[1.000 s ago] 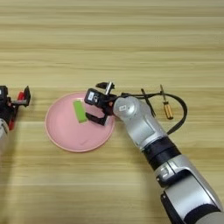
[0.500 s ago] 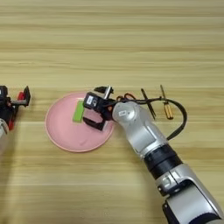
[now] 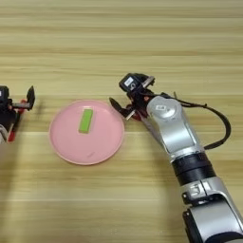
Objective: Move the objects on the table
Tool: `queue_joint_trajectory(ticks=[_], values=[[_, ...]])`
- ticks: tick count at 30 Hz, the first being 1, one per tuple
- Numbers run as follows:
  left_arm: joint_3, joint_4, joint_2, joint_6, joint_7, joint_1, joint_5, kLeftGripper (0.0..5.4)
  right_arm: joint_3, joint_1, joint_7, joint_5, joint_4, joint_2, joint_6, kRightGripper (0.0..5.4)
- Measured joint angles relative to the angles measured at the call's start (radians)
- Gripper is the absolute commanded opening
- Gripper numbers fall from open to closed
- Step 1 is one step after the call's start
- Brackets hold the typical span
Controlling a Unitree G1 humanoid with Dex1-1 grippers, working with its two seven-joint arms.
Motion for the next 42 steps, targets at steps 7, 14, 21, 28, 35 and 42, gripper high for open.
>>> queue_joint_trajectory(ticks=[7,14,21,28,35,42], values=[[-0.031,-0.049,-0.004,0.050,-0.026,0.008,-0.003,5.40,-0.185,-0.053,-0.188,0.112,0.241,0.028,-0.104,5.37],[-0.037,-0.022,-0.010,0.052,-0.035,0.007,-0.007,5.40,-0.388,-0.163,-0.467,0.207,0.568,0.025,-0.312,5.37],[-0.037,-0.019,-0.011,0.052,-0.035,0.007,-0.007,5.40,-0.392,-0.200,-0.487,0.209,0.699,0.027,-0.406,5.37],[-0.069,-0.070,-0.019,0.098,-0.105,0.027,-0.038,5.40,-0.389,-0.211,-0.487,0.209,0.739,0.026,-0.441,5.37],[-0.087,-0.180,-0.006,0.222,-0.178,0.071,-0.095,5.40,-0.386,-0.214,-0.487,0.211,0.746,0.026,-0.443,5.37],[-0.111,-0.315,-0.010,0.368,-0.212,0.096,-0.167,5.40,-0.384,-0.214,-0.491,0.212,0.741,0.026,-0.443,5.37]])
